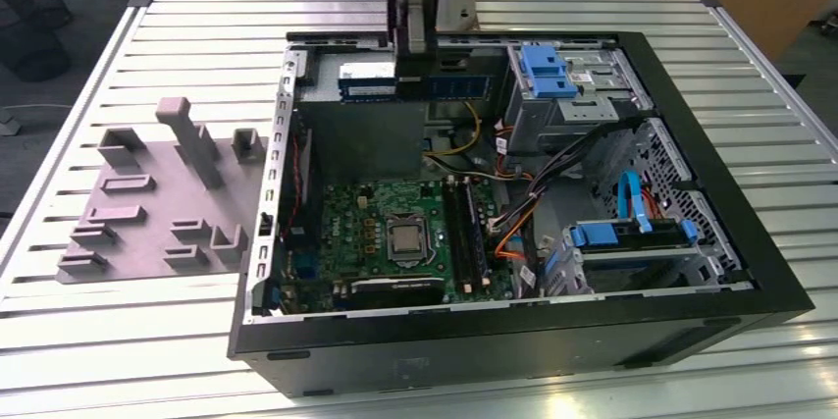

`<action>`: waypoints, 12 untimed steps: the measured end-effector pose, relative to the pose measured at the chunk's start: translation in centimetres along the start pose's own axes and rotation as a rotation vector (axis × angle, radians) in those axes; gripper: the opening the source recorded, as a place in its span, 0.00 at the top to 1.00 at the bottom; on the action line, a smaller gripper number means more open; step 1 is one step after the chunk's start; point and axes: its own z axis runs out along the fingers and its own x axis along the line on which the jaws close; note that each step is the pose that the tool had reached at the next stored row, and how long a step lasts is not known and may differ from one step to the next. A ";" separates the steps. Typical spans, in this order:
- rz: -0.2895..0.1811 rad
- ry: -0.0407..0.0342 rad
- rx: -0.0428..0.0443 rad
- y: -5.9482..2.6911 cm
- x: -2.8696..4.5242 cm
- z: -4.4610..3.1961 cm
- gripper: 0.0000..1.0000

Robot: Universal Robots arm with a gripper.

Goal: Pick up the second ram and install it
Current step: 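Pick up the second ram and move it above second insertion slot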

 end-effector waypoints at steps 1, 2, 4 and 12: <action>0.000 0.0001 0.0000 -0.26 -0.01 0.00 0.86; 0.000 0.0001 0.0000 -0.59 -0.01 0.00 0.86; 0.000 0.0000 0.0000 -1.52 -0.03 0.00 0.86; 0.000 0.0000 0.0000 -4.54 -0.08 -0.01 0.86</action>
